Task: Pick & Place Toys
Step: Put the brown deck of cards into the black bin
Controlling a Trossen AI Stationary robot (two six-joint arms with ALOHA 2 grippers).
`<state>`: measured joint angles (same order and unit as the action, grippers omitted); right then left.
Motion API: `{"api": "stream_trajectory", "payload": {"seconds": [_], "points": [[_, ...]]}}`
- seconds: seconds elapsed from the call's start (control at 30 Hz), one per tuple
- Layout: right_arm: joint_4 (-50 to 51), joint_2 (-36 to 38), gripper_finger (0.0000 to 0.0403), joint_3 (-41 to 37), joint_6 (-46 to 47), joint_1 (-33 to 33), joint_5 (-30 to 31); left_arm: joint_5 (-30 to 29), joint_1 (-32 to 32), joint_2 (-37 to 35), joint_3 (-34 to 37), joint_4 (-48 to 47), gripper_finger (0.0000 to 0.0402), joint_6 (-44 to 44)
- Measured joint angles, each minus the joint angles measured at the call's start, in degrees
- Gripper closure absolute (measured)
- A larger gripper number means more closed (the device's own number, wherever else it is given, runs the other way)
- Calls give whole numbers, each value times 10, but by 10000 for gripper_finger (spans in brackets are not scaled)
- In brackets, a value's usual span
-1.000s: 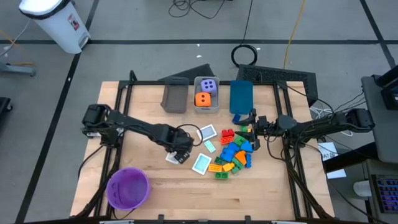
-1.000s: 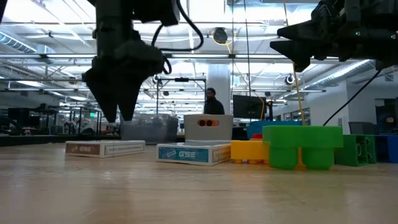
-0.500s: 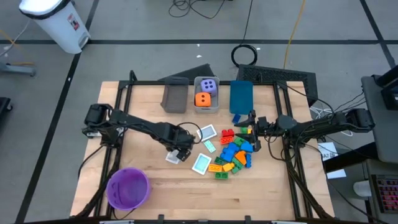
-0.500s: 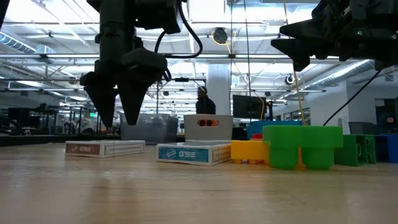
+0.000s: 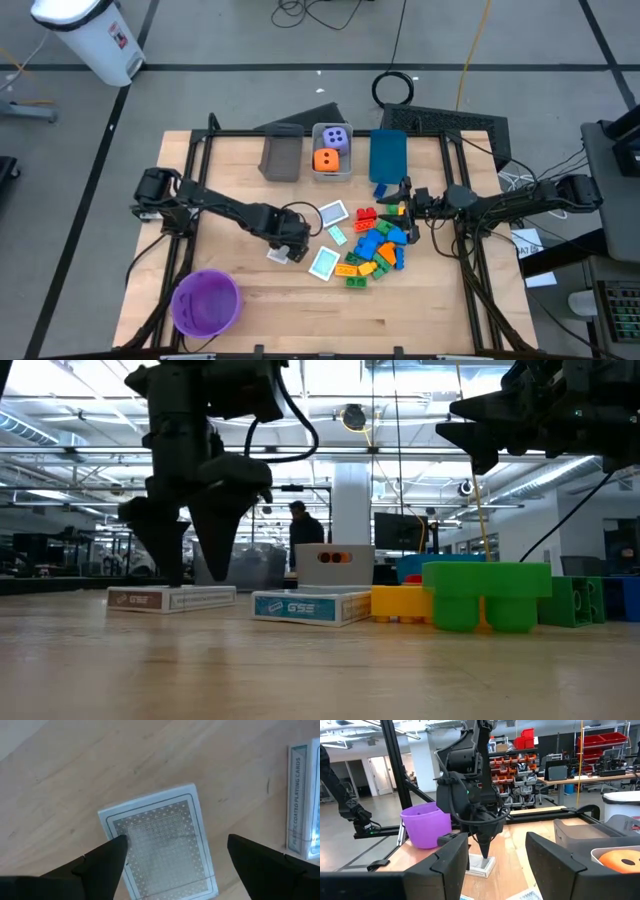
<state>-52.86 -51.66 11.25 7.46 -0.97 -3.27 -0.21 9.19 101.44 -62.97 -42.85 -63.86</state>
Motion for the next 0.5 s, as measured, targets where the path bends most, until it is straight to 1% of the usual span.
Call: {"api": "stream_trajectory", "payload": {"seconds": [0.23,0.3,0.4,0.5], "points": [[0,0,211,0,-1,0,0,4,0,-1,0,-7,50,-14],[0,0,211,0,-2,0,0,3,0,-7,-9,-27,50,-14],[0,0,211,0,-2,0,0,-20,0,-19,-34,-73,50,-13],[0,0,211,0,-2,0,1,-28,3,-24,-45,-87,50,-17]]}}
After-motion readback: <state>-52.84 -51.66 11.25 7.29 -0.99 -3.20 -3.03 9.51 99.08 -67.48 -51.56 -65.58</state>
